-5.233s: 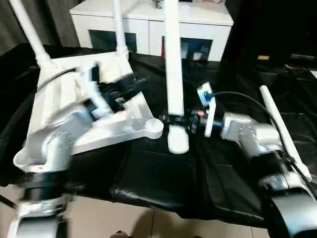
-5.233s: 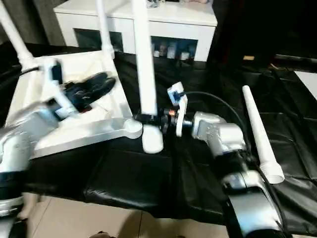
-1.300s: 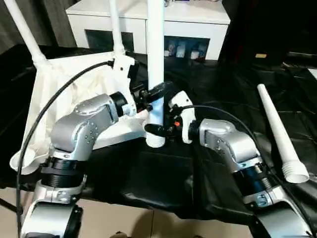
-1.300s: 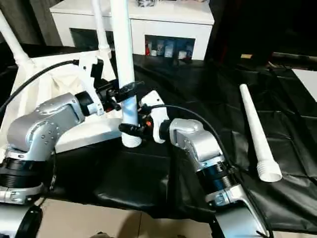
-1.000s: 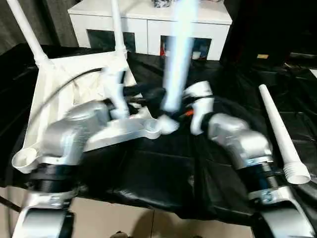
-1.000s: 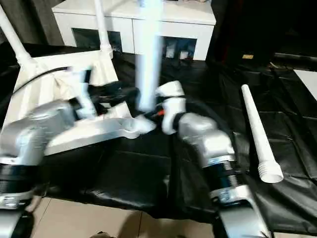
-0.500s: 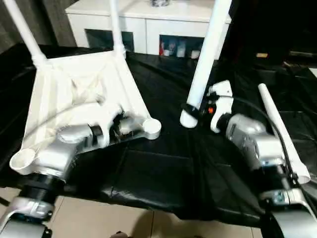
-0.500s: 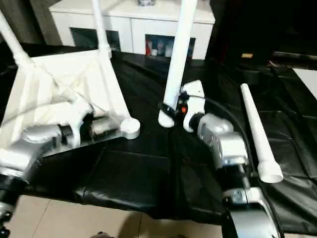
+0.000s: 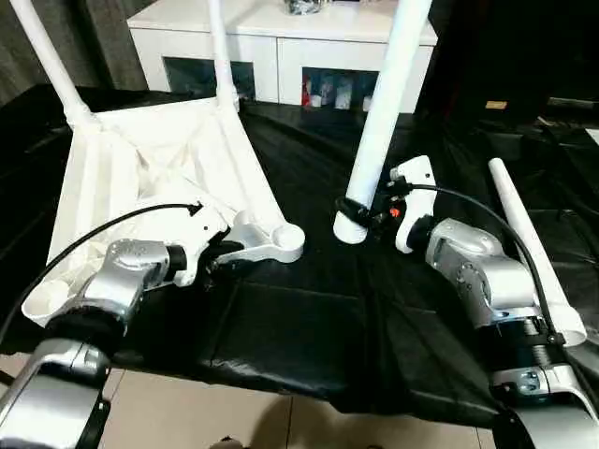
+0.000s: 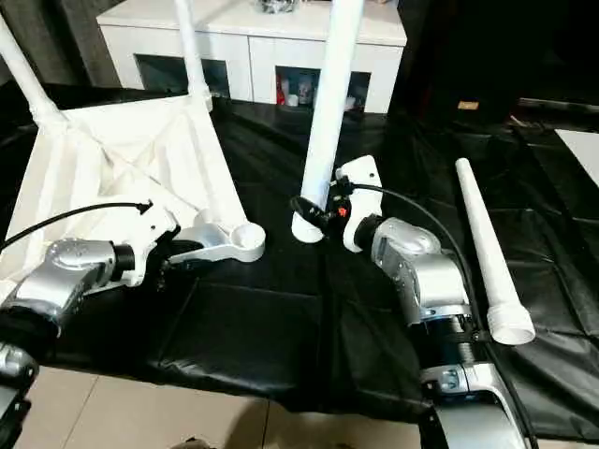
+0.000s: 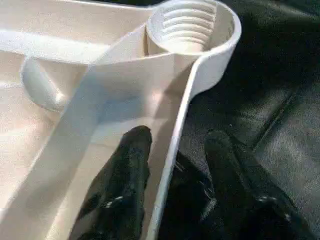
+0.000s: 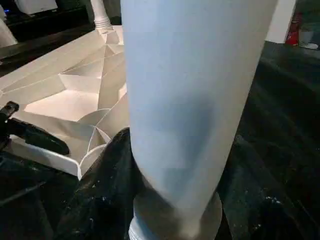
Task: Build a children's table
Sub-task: Insert table leg to table base
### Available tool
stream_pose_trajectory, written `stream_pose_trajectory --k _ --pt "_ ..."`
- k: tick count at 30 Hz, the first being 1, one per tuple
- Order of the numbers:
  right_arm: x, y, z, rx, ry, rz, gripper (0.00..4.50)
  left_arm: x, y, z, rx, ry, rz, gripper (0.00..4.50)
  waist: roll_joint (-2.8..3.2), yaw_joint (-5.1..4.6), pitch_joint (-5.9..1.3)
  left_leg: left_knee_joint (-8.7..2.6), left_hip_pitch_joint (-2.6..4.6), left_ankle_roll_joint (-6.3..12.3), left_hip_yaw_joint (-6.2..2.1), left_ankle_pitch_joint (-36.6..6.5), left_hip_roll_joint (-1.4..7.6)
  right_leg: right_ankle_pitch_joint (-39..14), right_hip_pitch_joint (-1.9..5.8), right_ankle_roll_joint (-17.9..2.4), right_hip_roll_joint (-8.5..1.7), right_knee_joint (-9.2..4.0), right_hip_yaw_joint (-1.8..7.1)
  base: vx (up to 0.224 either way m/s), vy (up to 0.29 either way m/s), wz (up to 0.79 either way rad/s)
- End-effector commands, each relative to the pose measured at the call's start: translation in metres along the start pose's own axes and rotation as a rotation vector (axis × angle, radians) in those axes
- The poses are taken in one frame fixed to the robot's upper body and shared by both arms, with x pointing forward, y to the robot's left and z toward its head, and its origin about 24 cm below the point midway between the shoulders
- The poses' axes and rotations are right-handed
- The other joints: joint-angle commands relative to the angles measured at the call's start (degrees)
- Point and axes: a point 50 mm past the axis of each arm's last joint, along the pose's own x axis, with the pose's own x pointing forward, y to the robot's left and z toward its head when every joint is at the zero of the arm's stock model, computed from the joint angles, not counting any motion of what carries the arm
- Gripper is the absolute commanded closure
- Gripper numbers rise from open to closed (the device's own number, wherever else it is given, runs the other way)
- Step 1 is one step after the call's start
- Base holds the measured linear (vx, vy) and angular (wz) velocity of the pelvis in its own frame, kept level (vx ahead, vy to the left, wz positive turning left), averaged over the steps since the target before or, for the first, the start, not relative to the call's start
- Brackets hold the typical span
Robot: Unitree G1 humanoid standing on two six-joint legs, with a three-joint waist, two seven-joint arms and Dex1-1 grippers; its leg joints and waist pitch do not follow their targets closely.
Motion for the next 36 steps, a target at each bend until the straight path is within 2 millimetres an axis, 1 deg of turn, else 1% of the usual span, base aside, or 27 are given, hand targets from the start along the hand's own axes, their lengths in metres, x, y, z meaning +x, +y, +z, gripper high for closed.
stream_pose_trajectory --k 1,4,5,6,8,9,10,11,15,17,19,21,22,23,24,25,26,27,28,29,30,31,32,33,34,35,36 --pt "-0.001 0.005 0.004 -0.011 -0.011 0.032 2.62 -0.003 0.004 0.003 0.004 0.008 -0.003 2.78 1.05 -0.20 -4.27 -4.96 0.97 -2.65 -0.04 -12.6 0.68 -4.5 3.94 -13.5 -2.40 -4.19 1.46 0.000 0.000 0.00" --pt "-0.002 0.005 0.004 -0.015 -0.007 0.043 2.62 -0.003 0.005 0.003 -0.017 0.024 -0.018 3.01 0.89 -0.17 -4.19 -5.02 0.94 -2.63 -0.05 -12.6 0.72 -4.9 4.02 -13.6 -2.44 -4.25 1.52 0.000 0.000 0.00" --pt "-0.001 0.006 0.004 -0.015 -0.006 0.046 2.62 -0.004 0.006 0.002 -0.026 0.024 -0.022 3.09 0.92 -0.15 -4.26 -5.00 0.97 -2.52 -0.05 -12.3 0.70 -4.7 4.03 -13.6 -2.43 -4.19 1.53 0.000 0.000 0.00" --pt "-0.001 0.006 0.004 -0.015 -0.006 0.047 2.62 -0.004 0.006 0.002 -0.026 0.024 -0.022 3.19 0.78 -0.16 -4.27 -4.99 0.97 -2.41 -0.02 -12.0 0.66 -4.6 4.04 -13.6 -2.39 -4.23 1.54 0.000 0.000 0.00" --pt "0.000 0.007 0.003 -0.016 -0.002 0.056 2.62 -0.004 0.006 0.003 -0.041 0.019 -0.029 3.33 0.92 -0.05 -4.24 -4.99 1.09 -2.30 0.02 -12.2 0.70 -5.3 3.88 -13.6 -2.42 -4.34 1.55 0.000 0.000 0.00" --pt "0.000 0.007 0.003 -0.016 -0.001 0.058 2.62 -0.004 0.006 0.003 -0.044 0.016 -0.035 3.33 0.82 -0.01 -4.16 -5.07 1.11 -2.32 0.03 -12.6 0.75 -6.0 3.83 -13.6 -2.40 -4.43 1.55 0.000 0.000 0.00" --pt "0.000 0.007 0.003 -0.016 -0.001 0.058 2.62 -0.004 0.006 0.003 -0.044 0.016 -0.035 3.50 0.88 0.07 -4.19 -5.07 1.14 -2.34 0.02 -12.6 0.75 -6.2 3.81 -13.6 -2.42 -4.44 1.56 0.000 0.000 0.00" --pt "0.000 0.008 0.003 -0.017 0.001 0.062 2.62 -0.004 0.006 0.003 -0.053 0.010 -0.045 3.50 0.84 0.15 -4.17 -5.15 1.11 -2.36 -0.03 -12.7 0.85 -6.6 3.81 -13.6 -2.49 -4.40 1.58 0.000 0.000 0.00" --pt "0.000 0.009 0.002 -0.023 0.013 0.077 2.62 -0.005 0.002 -0.001 -0.055 0.031 -0.091 3.75 0.69 0.12 -4.25 -5.16 0.89 -2.29 -0.08 -11.5 0.79 -4.4 3.98 -13.7 -2.49 -4.18 1.54 0.000 0.000 0.00" --pt "-0.001 0.009 0.002 -0.026 0.017 0.082 2.62 -0.006 -0.001 -0.005 -0.038 0.060 -0.116 3.77 0.80 0.16 -4.28 -5.13 0.95 -2.11 -0.05 -11.1 0.84 -3.6 3.92 -13.9 -2.52 -4.10 1.54 0.000 0.000 0.00" --pt "-0.001 0.009 0.002 -0.027 0.018 0.083 2.62 -0.006 -0.002 -0.007 -0.029 0.073 -0.128 3.79 0.79 0.09 -4.26 -5.19 0.87 -1.93 -0.06 -10.9 0.89 -2.9 3.99 -14.0 -2.51 -4.06 1.52 0.000 0.000 0.00" --pt "-0.002 0.009 0.002 -0.026 0.018 0.084 2.62 -0.006 -0.004 -0.009 -0.010 0.096 -0.135 3.85 0.83 0.18 -4.25 -5.20 0.97 -1.89 -0.01 -10.9 0.93 -3.0 3.93 -14.0 -2.54 -4.07 1.53 0.000 0.000 0.00" --pt "-0.002 0.009 0.003 -0.023 0.014 0.085 2.62 -0.004 -0.008 -0.011 0.015 0.114 -0.140 3.85 0.88 0.19 -4.26 -5.23 0.94 -1.91 -0.05 -11.0 1.00 -3.0 3.98 -14.0 -2.61 -4.07 1.54 0.000 0.000 0.00" --pt "-0.002 0.011 0.005 -0.008 0.003 0.086 2.62 0.002 -0.016 -0.011 0.028 0.111 -0.154 3.86 0.94 0.13 -4.18 -5.29 0.96 -2.01 -0.04 -11.4 1.02 -3.3 3.95 -13.9 -2.58 -4.17 1.56 0.000 0.000 0.00" --pt "-0.002 0.012 0.006 -0.002 0.000 0.088 2.62 0.006 -0.021 -0.009 0.029 0.093 -0.166 3.87 0.97 0.15 -4.18 -5.34 0.97 -2.03 -0.06 -11.4 1.17 -3.1 3.97 -14.1 -2.65 -4.11 1.56 0.000 0.000 0.00" --pt "-0.002 0.012 0.006 -0.001 0.000 0.089 2.62 0.007 -0.023 -0.008 0.028 0.089 -0.168 3.87 0.97 0.13 -4.21 -5.32 1.00 -1.98 -0.08 -11.4 1.19 -2.9 4.01 -14.1 -2.66 -4.05 1.55 0.000 0.000 0.00" --pt "-0.003 0.014 0.007 0.008 0.001 0.102 2.62 0.015 -0.035 -0.003 0.017 0.059 -0.196 3.89 1.05 0.17 -4.24 -5.31 1.14 -1.85 0.02 -11.6 1.21 -3.1 3.91 -14.2 -2.57 -4.09 1.54 0.000 0.000 0.00" --pt "-0.003 0.015 0.007 0.010 0.002 0.107 2.62 0.017 -0.040 -0.002 0.014 0.052 -0.208 3.90 0.95 0.18 -4.14 -5.36 1.05 -1.58 0.03 -11.2 1.28 -2.8 3.87 -14.4 -2.52 -4.14 1.52 0.000 0.000 0.00" --pt "-0.004 0.017 0.006 0.016 0.006 0.117 2.62 0.021 -0.048 0.000 0.006 0.044 -0.225 3.91 1.02 0.24 -4.11 -5.36 1.21 -1.51 0.11 -11.6 1.31 -3.4 3.74 -14.5 -2.52 -4.19 1.50 0.000 0.000 0.00" --pt "-0.004 0.018 0.006 0.020 0.010 0.129 2.62 0.026 -0.056 0.002 -0.002 0.035 -0.234 3.91 1.02 0.33 -3.92 -5.46 1.28 -1.28 0.15 -12.6 1.34 -5.6 3.67 -14.4 -2.57 -4.49 1.53 0.000 0.000 0.00" --pt "-0.005 0.021 0.005 0.027 0.019 0.148 2.62 0.032 -0.065 0.003 -0.018 0.029 -0.233 3.93 1.12 0.42 -3.66 -5.67 1.51 -1.25 0.19 -14.0 1.46 -8.3 3.51 -14.0 -2.57 -4.86 1.58 0.000 0.000 0.00" --pt "-0.005 0.021 0.005 0.027 0.019 0.148 2.62 0.032 -0.065 0.003 -0.018 0.029 -0.233 3.94 1.07 0.39 -3.69 -5.63 1.63 -1.21 0.26 -14.3 1.47 -9.1 3.59 -13.8 -2.55 -4.90 1.63 0.000 0.000 0.00" --pt "-0.006 0.023 0.004 0.030 0.028 0.167 2.62 0.037 -0.070 0.004 -0.025 0.029 -0.219 3.94 1.05 0.53 -3.78 -5.59 1.60 -0.94 0.26 -14.0 1.37 -10.3 3.68 -13.3 -2.56 -5.06 1.72 0.000 0.000 0.00" --pt "-0.007 0.025 0.004 0.032 0.034 0.179 2.62 0.040 -0.073 0.004 -0.027 0.029 -0.207 3.95 0.89 0.64 -3.75 -5.59 1.45 -0.63 0.32 -13.5 1.23 -11.5 3.62 -12.6 -2.54 -5.29 1.78 0.000 0.000 0.00" --pt "-0.008 0.026 0.004 0.033 0.040 0.189 2.62 0.041 -0.075 0.005 -0.038 0.030 -0.192 3.95 0.85 0.69 -3.75 -5.64 1.37 -0.61 0.29 -13.3 1.23 -12.1 3.70 -12.2 -2.58 -5.30 1.79 0.000 0.000 0.00" --pt "-0.009 0.028 0.003 0.031 0.052 0.205 2.62 0.044 -0.074 0.005 -0.050 0.029 -0.159 3.95 0.93 0.67 -3.66 -5.74 1.18 -0.71 0.20 -13.3 1.24 -13.4 3.71 -11.4 -2.59 -5.39 1.76 0.000 0.000 0.00" --pt "-0.009 0.029 0.002 0.031 0.061 0.215 2.62 0.044 -0.075 0.006 -0.061 0.029 -0.134 3.95 0.91 0.65 -3.61 -5.82 1.18 -0.84 0.13 -13.8 1.18 -15.2 3.73 -10.5 -2.60 -5.64 1.76 0.000 0.000 0.00"
